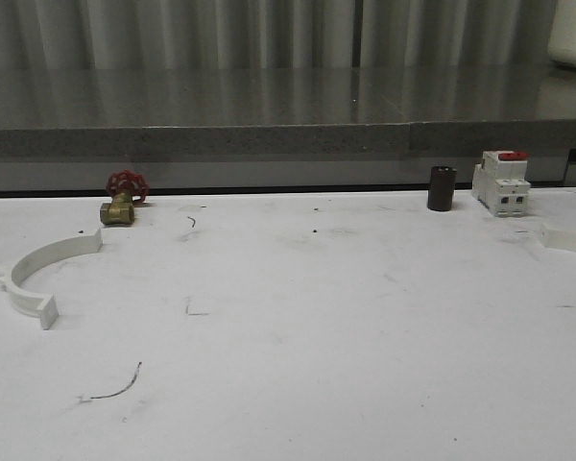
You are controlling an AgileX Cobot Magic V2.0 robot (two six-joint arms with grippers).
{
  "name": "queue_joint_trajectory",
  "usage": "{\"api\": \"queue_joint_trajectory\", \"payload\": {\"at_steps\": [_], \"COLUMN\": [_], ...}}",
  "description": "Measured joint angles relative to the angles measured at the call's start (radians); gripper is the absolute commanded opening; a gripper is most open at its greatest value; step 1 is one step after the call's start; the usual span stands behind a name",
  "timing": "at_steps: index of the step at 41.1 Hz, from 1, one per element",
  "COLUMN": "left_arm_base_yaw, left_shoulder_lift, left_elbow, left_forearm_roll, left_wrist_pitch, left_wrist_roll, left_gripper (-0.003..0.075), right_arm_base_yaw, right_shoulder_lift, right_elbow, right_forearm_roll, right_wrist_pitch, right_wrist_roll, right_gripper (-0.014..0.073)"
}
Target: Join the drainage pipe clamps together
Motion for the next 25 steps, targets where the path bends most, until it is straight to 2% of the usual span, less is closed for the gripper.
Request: {"api": "queue_joint_trajectory", "payload": {"at_steps": [9,20,22,25], "left_arm_base_yaw": [0.0,0.0,0.0,0.0], "left_shoulder_lift": [0.188,0.34,0.36,0.377], "left_elbow": [-0.037,-0.037,-0.037,-0.037], "left_forearm_roll": [0.0,0.0,0.0,0.0], "left_wrist_pitch": [0.112,0.128,0.128,0.129], "left_wrist_roll": [0.0,0.0,0.0,0.0], "left_gripper": [-0.002,-0.002,-0.0018,0.0037], "right_arm_base_yaw": [0.0,0.0,0.0,0.0], "right_shoulder_lift": [0.217,0.384,0.4,0.412], "right_elbow": [-0.032,-0.032,-0.032,-0.032], "right_forearm_roll": [0.0,0.0,-0.004,-0.013], "right_wrist_pitch": [0.143,0.18,0.181,0.181], "right_wrist_roll": [0.0,0.0,0.0,0.0], "right_gripper": [-0.0116,-0.0106,-0.0059,0.012]}}
